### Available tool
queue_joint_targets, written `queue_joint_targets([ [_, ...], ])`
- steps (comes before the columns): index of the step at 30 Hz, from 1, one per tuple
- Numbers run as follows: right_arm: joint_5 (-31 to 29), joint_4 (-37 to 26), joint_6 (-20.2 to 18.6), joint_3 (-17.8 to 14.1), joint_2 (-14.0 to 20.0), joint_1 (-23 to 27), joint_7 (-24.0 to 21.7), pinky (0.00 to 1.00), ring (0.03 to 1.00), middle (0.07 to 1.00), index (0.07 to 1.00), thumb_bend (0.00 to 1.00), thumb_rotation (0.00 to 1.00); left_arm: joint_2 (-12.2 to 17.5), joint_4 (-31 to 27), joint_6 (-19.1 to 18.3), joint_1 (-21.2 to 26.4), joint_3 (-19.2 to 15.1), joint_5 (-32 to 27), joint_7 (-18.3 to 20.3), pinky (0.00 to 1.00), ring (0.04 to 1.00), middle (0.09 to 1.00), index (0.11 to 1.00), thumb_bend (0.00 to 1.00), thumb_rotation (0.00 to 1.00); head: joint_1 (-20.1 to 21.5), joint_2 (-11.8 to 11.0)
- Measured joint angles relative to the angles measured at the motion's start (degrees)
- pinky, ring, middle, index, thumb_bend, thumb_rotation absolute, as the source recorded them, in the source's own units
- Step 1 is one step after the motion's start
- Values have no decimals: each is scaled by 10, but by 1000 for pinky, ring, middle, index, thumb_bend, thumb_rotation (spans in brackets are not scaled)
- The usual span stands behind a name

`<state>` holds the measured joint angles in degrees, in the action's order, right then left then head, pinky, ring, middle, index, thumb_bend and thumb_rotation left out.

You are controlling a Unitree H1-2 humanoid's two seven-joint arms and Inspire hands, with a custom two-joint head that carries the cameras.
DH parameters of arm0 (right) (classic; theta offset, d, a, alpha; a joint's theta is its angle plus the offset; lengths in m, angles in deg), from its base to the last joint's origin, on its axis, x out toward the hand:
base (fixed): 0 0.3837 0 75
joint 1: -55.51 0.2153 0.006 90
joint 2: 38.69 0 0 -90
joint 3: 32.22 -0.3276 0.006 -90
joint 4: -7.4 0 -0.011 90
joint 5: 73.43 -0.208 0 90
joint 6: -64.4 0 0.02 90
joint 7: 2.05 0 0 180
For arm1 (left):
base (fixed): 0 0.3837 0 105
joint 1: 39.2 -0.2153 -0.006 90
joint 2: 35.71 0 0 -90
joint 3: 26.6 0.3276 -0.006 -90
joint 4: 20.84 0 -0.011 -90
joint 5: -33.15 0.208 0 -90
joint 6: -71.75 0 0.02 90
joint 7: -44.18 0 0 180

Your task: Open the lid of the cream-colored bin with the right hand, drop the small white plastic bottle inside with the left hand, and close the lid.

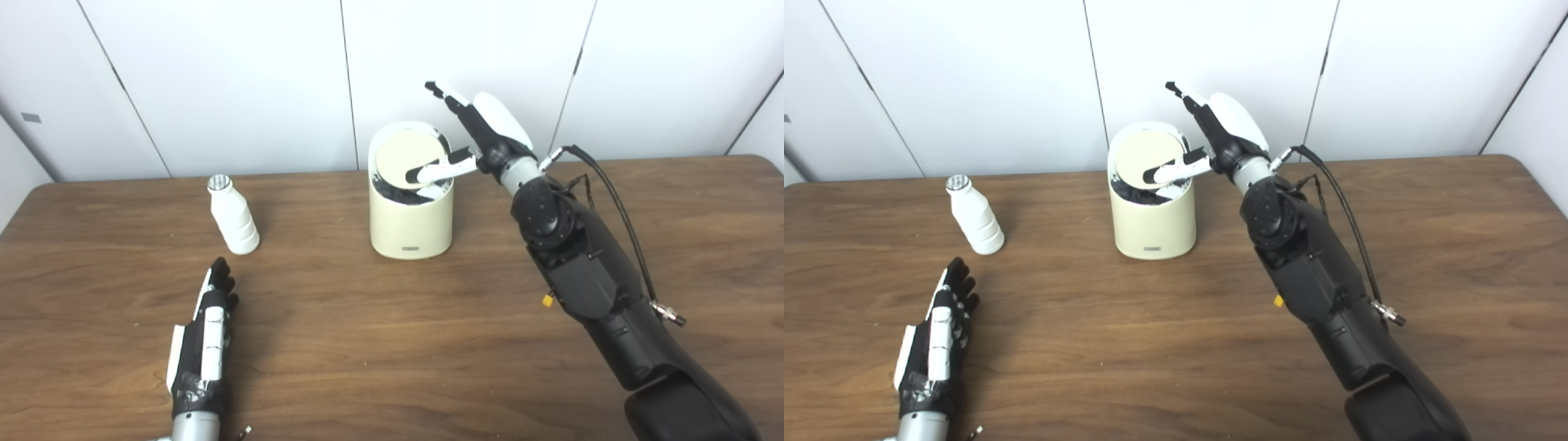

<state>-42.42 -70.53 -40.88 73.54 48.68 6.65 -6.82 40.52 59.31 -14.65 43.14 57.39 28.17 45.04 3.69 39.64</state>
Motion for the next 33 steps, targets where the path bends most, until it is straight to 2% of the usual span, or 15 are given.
queue_joint_targets([
  [9, 30, 4, 21, 22, 6, 14, 13, 1000, 955, 940, 925, 999, 166, 0, 0, 0, 0, 0, 0, -1, 1000, 1000, 1000, 1000, 576, 938, 2, 3],
  [17, 44, 4, 25, 27, 6, 16, 20, 1000, 959, 940, 923, 987, 175, 0, 0, 0, 0, 0, -2, -1, 1000, 1000, 1000, 1000, 578, 935, 2, 2],
  [21, 37, 4, 33, 18, 3, 11, 24, 999, 939, 925, 914, 945, 235, 0, 0, 0, 0, 1, -2, -1, 1000, 1000, 1000, 1000, 581, 934, -2, 0],
  [26, 26, -10, 33, 1, 3, -8, 22, 923, 928, 929, 919, 897, 324, 0, 0, 0, 0, 1, -2, -1, 1000, 1000, 1000, 1000, 565, 930, -2, -1],
  [29, -2, -47, 9, -32, -5, -26, 12, 827, 907, 925, 917, 856, 414, 0, 0, 0, 0, 1, -2, -1, 1000, 1000, 1000, 1000, 564, 932, -1, -2],
  [33, -53, -128, -41, -78, -11, -56, -15, 829, 912, 918, 903, 767, 556, 1, 1, 2, 0, 1, -2, -1, 1000, 1000, 1000, 1000, 577, 903, -2, -4],
])
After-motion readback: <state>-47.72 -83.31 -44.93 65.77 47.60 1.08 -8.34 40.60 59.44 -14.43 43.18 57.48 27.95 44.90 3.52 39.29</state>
